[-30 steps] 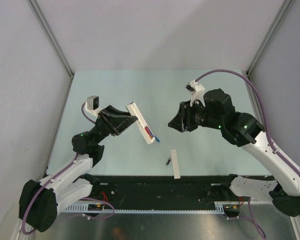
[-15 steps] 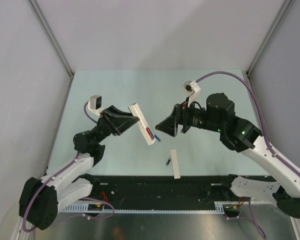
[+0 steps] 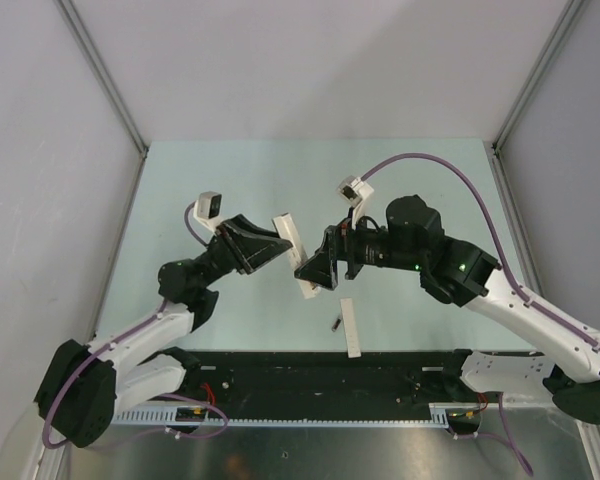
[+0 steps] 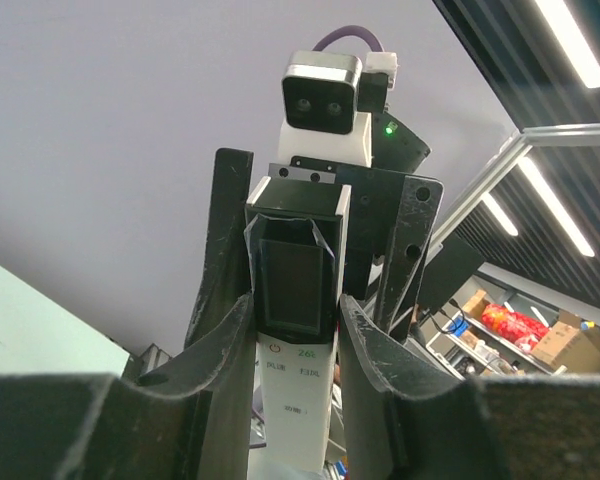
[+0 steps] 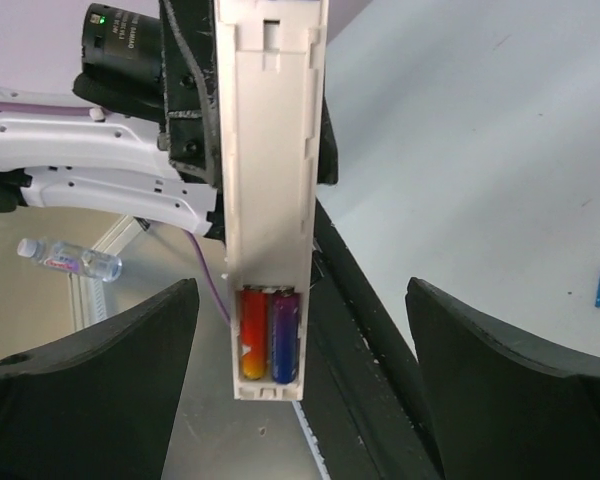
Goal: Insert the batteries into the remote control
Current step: Place the remote control at the center of the board.
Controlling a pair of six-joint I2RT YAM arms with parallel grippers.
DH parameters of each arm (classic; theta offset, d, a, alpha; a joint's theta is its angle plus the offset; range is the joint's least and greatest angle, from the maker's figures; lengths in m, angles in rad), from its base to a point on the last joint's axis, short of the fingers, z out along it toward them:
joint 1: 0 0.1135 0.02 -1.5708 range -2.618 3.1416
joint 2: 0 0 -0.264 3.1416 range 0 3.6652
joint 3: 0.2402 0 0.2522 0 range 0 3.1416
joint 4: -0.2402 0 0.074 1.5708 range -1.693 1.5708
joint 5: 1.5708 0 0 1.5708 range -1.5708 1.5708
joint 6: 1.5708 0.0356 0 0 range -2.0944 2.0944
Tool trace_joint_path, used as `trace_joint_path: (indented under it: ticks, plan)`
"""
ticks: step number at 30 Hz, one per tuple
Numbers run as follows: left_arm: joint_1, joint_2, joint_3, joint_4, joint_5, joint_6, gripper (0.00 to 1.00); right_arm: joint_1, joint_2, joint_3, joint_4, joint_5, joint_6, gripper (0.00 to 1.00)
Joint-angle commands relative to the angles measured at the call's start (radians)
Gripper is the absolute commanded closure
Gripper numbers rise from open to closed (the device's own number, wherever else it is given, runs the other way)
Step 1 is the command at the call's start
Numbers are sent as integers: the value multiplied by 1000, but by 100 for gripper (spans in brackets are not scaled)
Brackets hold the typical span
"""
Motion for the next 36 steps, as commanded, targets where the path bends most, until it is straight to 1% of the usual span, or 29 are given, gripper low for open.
trace_joint_path:
  ticks: [1,4,5,6,10,13,14,16,17,18,19,21,22,23,25,26,27,28,29,32,35,36]
  plan:
    - [-37,20,64,366,-5,30,100,7,0,-8,19,42,-48,12]
    - [-54,40,83,366,-6,36,100,7,0,-11,13,45,-61,18]
    - [-57,45,91,366,-8,36,100,6,-5,-13,13,42,-64,23]
    - [-62,52,97,366,-5,36,100,6,-5,-11,13,41,-68,25]
    - [-83,103,161,366,8,30,100,1,-25,-11,-6,57,-75,30]
    - [-91,147,212,366,17,24,100,-13,-51,-11,-23,59,-80,40]
    - [-94,160,221,366,18,22,100,-17,-58,-11,-27,61,-80,47]
    - [-100,184,247,366,20,24,99,-34,-74,-11,-44,56,-81,55]
    - [-101,190,252,367,20,24,98,-40,-77,-11,-49,53,-83,62]
    - [-103,198,256,367,20,25,96,-45,-83,-11,-58,48,-83,65]
    - [-105,201,259,366,17,27,96,-56,-84,-11,-63,47,-84,71]
    - [-108,203,256,367,15,30,92,-63,-89,-11,-70,41,-87,75]
    - [-108,204,253,367,14,31,88,-71,-91,-11,-73,36,-88,79]
    - [-108,203,252,367,14,31,78,-74,-91,-10,-75,33,-88,80]
    - [-109,203,241,367,14,31,65,-80,-91,-10,-81,30,-88,85]
    - [-108,201,238,367,14,33,51,-83,-91,-11,-83,30,-91,86]
    - [-109,200,229,367,15,30,46,-88,-92,-11,-86,27,-89,87]
    - [-109,192,226,367,17,30,43,-88,-94,-10,-90,27,-88,89]
    - [-108,192,221,367,21,30,37,-93,-95,-8,-95,27,-89,90]
    - [-105,181,209,367,29,30,31,-96,-104,-7,-109,27,-95,93]
    - [-94,172,196,367,35,25,27,-97,-115,-2,-129,30,-98,95]
    - [-83,172,192,367,40,22,23,-99,-120,1,-142,44,-103,96]
